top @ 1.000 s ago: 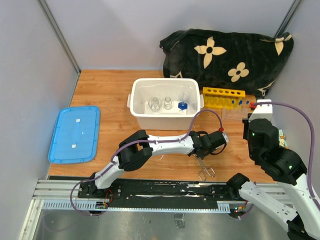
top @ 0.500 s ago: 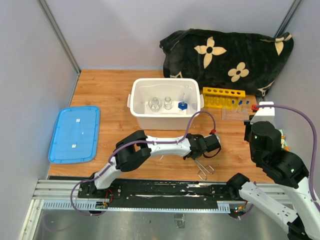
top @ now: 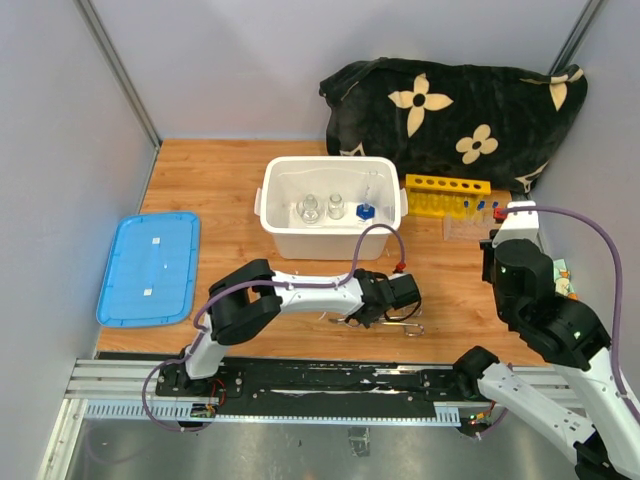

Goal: Organize the chemistry lab equipment
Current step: Pick up the chemistry item at the center of the board.

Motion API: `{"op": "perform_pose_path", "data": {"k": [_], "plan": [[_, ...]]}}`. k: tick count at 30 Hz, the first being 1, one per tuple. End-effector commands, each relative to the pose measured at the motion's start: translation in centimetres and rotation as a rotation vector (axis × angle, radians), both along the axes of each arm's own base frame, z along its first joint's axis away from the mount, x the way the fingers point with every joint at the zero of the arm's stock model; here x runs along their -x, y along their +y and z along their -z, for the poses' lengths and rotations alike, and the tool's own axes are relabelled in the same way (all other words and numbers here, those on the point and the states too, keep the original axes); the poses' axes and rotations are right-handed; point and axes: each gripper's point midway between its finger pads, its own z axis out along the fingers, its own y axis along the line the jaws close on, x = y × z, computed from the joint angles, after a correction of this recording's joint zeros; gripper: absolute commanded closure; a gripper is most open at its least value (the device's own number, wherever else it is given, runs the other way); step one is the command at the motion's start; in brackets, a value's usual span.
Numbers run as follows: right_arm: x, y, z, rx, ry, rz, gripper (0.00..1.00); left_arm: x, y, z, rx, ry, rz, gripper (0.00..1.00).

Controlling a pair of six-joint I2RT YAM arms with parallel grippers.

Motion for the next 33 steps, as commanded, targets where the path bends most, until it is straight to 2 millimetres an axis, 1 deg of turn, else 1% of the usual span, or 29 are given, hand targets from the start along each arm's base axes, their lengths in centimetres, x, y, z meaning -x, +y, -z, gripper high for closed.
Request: {"op": "perform_pose_path", "data": {"k": [1,2,4,5,6,7,9,10,11,13,15,17,18,20,22,24,25,26,27,29,31,32,33], "plan": [[-0.4,0.4,0.0,-0.019,0.003,-0.003,1.0,0.5,2.1,-2.4,0.033,-0.014,-0.114,0.91],[-0.5,0.6,0.1,-0.019,0.007,-0.011,0.99,0.1,2.4,-3.6,0.051,-0.045,-0.137,0.83],[-0.8,1.1,0.2,-0.024,0.013,-0.033,0.99,-0.2,2.7,-6.0,0.105,-0.078,-0.169,0.48],[-1.0,1.5,0.3,-0.026,0.02,-0.049,0.98,-0.2,3.0,-7.1,0.134,-0.09,-0.179,0.36],[-1.2,1.9,0.4,-0.028,0.024,-0.065,0.97,-0.2,3.4,-8.2,0.159,-0.103,-0.193,0.3],[-1.4,2.3,0.6,-0.029,0.032,-0.081,0.96,-0.2,3.9,-9.2,0.179,-0.113,-0.207,0.29],[-1.9,3.1,1.0,-0.026,0.054,-0.106,0.96,0.0,5.0,-10.6,0.207,-0.119,-0.213,0.28],[-2.0,3.4,1.2,-0.026,0.062,-0.117,0.96,0.3,5.6,-11.1,0.219,-0.118,-0.209,0.29],[-2.2,3.7,1.2,-0.029,0.065,-0.128,0.96,0.7,6.1,-11.5,0.233,-0.108,-0.197,0.3],[-2.4,4.1,1.3,-0.032,0.069,-0.142,0.96,1.7,7.1,-11.7,0.252,-0.073,-0.166,0.33],[-2.6,4.5,1.4,-0.034,0.069,-0.155,0.96,3.2,8.0,-10.3,0.232,-0.009,-0.134,0.35],[-2.6,4.7,1.5,-0.036,0.069,-0.166,0.96,4.9,9.3,-8.0,0.193,0.07,-0.111,0.39],[-2.6,4.8,1.6,-0.035,0.076,-0.177,0.97,5.6,9.8,-7.2,0.183,0.094,-0.107,0.4],[-2.2,4.9,2.0,-0.022,0.112,-0.194,0.97,6.4,10.7,-6.5,0.182,0.123,-0.105,0.42],[-1.4,4.9,3.4,0.007,0.201,-0.211,0.96,6.9,11.4,-6.5,0.199,0.136,-0.108,0.42],[-0.6,4.9,4.6,0.015,0.284,-0.218,0.97,7.1,11.7,-6.7,0.24,0.133,-0.13,0.41],[-0.2,4.8,5.0,0.012,0.305,-0.218,0.97,7.2,11.7,-6.9,0.282,0.129,-0.153,0.39],[0.1,5.4,5.4,-0.012,0.322,-0.246,0.97,7.6,12.0,-6.5,0.32,0.142,-0.177,0.37],[0.4,5.5,5.5,-0.028,0.32,-0.25,0.97,7.8,11.8,-6.7,0.384,0.149,-0.201,0.36],[0.6,5.4,5.4,-0.051,0.297,-0.248,0.97,8.4,11.2,-7.6,0.532,0.178,-0.264,0.36],[0.7,5.2,5.2,-0.058,0.282,-0.246,0.98,8.5,10.2,-9.3,0.676,0.203,-0.308,0.36],[0.8,5.2,5.1,-0.057,0.281,-0.246,0.98,8.4,9.9,-9.9,0.709,0.203,-0.319,0.37],[0.8,5.1,5.0,-0.058,0.281,-0.245,0.98,8.3,10.1,-10.0,0.705,0.201,-0.343,0.37]]}}
